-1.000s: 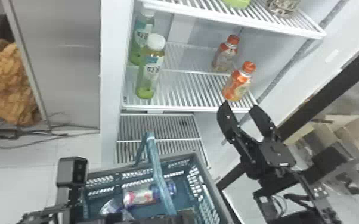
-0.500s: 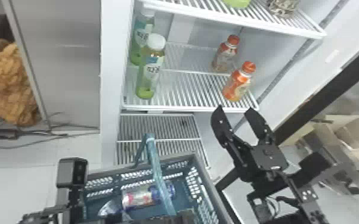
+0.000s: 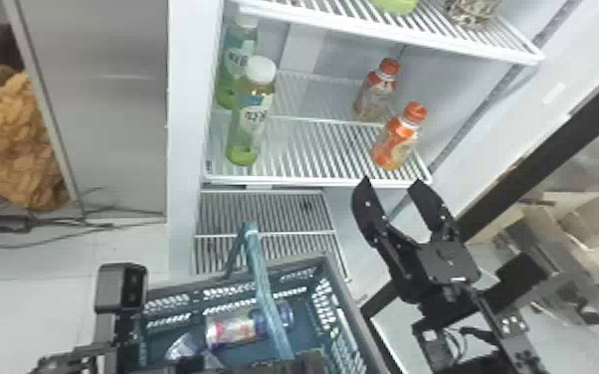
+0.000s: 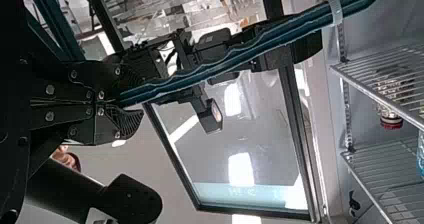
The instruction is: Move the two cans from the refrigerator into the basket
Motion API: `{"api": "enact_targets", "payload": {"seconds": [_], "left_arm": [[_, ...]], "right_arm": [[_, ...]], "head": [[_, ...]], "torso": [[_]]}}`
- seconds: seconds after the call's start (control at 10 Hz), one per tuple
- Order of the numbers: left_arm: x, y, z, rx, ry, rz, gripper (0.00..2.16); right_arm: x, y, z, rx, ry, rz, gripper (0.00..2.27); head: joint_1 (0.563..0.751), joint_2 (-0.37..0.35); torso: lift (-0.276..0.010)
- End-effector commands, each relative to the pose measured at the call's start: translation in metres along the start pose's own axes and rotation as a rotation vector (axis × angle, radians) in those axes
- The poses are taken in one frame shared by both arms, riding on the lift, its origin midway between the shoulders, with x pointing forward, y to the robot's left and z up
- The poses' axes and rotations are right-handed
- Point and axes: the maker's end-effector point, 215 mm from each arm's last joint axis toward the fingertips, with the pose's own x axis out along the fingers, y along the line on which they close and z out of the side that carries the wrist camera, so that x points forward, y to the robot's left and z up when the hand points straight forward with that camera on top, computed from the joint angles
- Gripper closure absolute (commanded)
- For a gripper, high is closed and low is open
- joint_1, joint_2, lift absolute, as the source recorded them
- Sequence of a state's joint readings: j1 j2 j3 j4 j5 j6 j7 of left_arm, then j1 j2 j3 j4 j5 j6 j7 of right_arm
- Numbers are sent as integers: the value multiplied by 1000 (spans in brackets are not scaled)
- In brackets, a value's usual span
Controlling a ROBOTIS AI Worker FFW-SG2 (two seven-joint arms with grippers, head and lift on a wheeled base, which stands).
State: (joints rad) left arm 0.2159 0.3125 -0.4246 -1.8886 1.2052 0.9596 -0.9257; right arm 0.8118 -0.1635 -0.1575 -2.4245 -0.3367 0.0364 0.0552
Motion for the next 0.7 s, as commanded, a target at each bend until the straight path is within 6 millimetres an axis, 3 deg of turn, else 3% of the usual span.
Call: {"api": "enact_targets", "payload": {"seconds": [0.0, 0.6], "left_arm": [[0, 0, -1, -2, 2, -1, 1161], [1, 0, -1, -1, 4, -2, 1161]], "right_arm": [[2, -1, -1, -4, -1, -1, 277], [2, -1, -1, -11, 0, 0, 277]], "head": [[695, -350], [695, -350]], "torso": [[-276], [-276]]}}
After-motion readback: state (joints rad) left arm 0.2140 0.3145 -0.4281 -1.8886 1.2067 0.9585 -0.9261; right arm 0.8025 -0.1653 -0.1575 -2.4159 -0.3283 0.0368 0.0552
